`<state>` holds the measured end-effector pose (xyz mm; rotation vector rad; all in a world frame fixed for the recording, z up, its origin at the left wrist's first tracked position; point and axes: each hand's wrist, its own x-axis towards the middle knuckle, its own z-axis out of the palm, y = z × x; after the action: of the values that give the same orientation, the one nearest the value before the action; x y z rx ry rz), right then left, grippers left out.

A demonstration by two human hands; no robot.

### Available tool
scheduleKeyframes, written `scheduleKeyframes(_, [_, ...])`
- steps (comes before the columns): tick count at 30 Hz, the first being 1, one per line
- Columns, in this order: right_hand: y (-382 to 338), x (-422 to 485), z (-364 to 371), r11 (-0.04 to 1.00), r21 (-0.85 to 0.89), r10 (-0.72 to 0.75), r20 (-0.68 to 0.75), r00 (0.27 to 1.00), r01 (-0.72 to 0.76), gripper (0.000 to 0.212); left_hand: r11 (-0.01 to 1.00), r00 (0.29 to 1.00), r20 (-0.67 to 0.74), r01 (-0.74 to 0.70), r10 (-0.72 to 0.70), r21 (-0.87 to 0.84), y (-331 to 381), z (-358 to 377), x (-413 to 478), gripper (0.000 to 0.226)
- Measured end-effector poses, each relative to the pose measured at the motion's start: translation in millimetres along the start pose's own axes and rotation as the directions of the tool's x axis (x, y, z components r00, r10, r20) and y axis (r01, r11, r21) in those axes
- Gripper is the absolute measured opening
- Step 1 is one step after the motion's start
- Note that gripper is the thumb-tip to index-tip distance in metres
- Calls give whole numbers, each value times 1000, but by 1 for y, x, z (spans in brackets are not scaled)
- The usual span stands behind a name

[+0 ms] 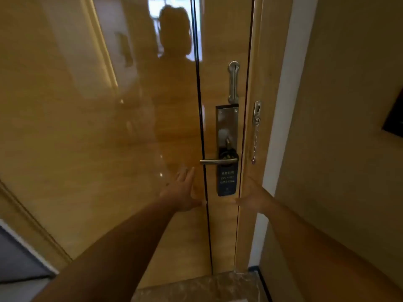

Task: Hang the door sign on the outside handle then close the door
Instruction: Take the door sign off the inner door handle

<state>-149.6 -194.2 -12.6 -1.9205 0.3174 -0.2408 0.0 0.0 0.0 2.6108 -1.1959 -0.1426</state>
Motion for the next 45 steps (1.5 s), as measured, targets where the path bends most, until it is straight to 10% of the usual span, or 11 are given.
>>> scheduleKeyframes(6, [40, 120, -19, 991, 92, 103, -119, 987, -93, 80, 993, 993, -51, -107, 105, -42, 25, 36, 105, 109])
scheduleKeyframes(16, [80, 136, -34, 954, 202, 229, -11, 973, -222, 7, 997, 969, -236, -72, 68, -7, 15, 81, 123, 87])
scheduleKeyframes(25, [31, 115, -71, 948, -103, 305, 4, 952, -303, 7, 902, 938, -336, -217, 86, -373, 1, 66, 111, 78])
scheduleKeyframes(31, [6, 112, -12, 947, -6, 320, 64, 945, -321, 5, 866, 848, -529, -287, 31, -409, -57, 26, 98, 50])
scheduleKeyframes(37, [-11, 123, 63, 927, 192, 304, 123, 945, -323, 10, 884, 901, -428, -251, 65, -394, -111, -26, 113, 46])
scheduleKeyframes(45, [27, 39, 5, 836, 357, 446, -4, 895, -416, 16, 957, 971, 115, -181, 210, -225, -16, 1, 165, 34])
